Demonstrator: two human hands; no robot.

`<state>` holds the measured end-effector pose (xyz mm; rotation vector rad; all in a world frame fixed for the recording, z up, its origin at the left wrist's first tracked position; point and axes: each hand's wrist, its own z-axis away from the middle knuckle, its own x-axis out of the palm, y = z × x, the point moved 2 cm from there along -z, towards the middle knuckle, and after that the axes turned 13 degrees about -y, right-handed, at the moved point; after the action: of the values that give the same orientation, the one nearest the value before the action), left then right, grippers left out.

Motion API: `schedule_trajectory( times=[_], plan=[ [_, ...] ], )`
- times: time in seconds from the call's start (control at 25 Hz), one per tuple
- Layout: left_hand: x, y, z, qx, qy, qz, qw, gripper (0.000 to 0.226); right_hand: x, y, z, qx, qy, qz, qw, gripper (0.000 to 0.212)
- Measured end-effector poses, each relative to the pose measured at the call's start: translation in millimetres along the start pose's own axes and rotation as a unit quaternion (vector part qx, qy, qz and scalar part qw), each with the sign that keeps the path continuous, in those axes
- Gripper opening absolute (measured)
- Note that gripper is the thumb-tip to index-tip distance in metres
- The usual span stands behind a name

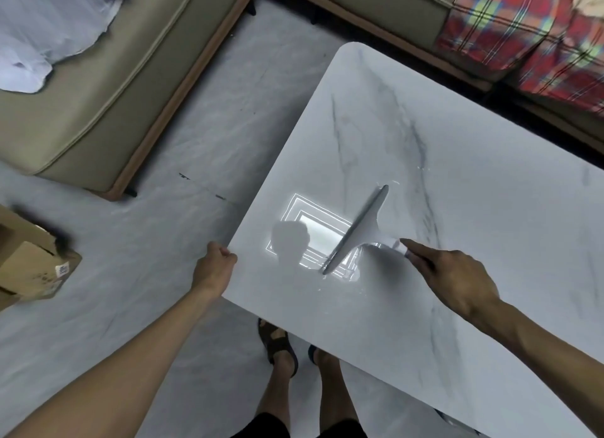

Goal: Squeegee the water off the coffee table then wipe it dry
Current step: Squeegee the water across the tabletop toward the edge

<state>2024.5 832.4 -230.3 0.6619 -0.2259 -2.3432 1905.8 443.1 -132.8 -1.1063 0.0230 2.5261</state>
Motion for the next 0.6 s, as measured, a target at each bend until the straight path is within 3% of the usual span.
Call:
schedule_trajectory(
  times=[0.12,0.24,0.32,0.44,0.6],
  plan=[
    [-8.2,-7.7,1.7,-0.002,0.038,0.047,0.998,0.014,14.5,-61.8,-4.2,-0.128,-0.007,0.004,0.992,0.041],
    [-16.7,-19.3,7.9,0.009,0.068,0.062,0.996,0.018,54.3,-144.9,-13.2,-0.275,-0.067,0.068,0.957,0.040],
    [-17.6,-26.2,12.1,0.026,0.068,0.039,0.997,0.017,80.2,-176.3,-13.4,-0.324,-0.087,0.120,0.934,0.039],
    [-6.7,-31.1,17.5,0.049,0.021,-0.025,0.998,0.013,93.6,-162.5,-12.7,-0.313,-0.090,0.127,0.937,0.037],
    [22.9,-25.2,19.9,0.050,-0.047,-0.099,0.993,0.019,79.2,-73.9,5.8,-0.254,-0.067,0.098,0.960,0.042]
  ],
)
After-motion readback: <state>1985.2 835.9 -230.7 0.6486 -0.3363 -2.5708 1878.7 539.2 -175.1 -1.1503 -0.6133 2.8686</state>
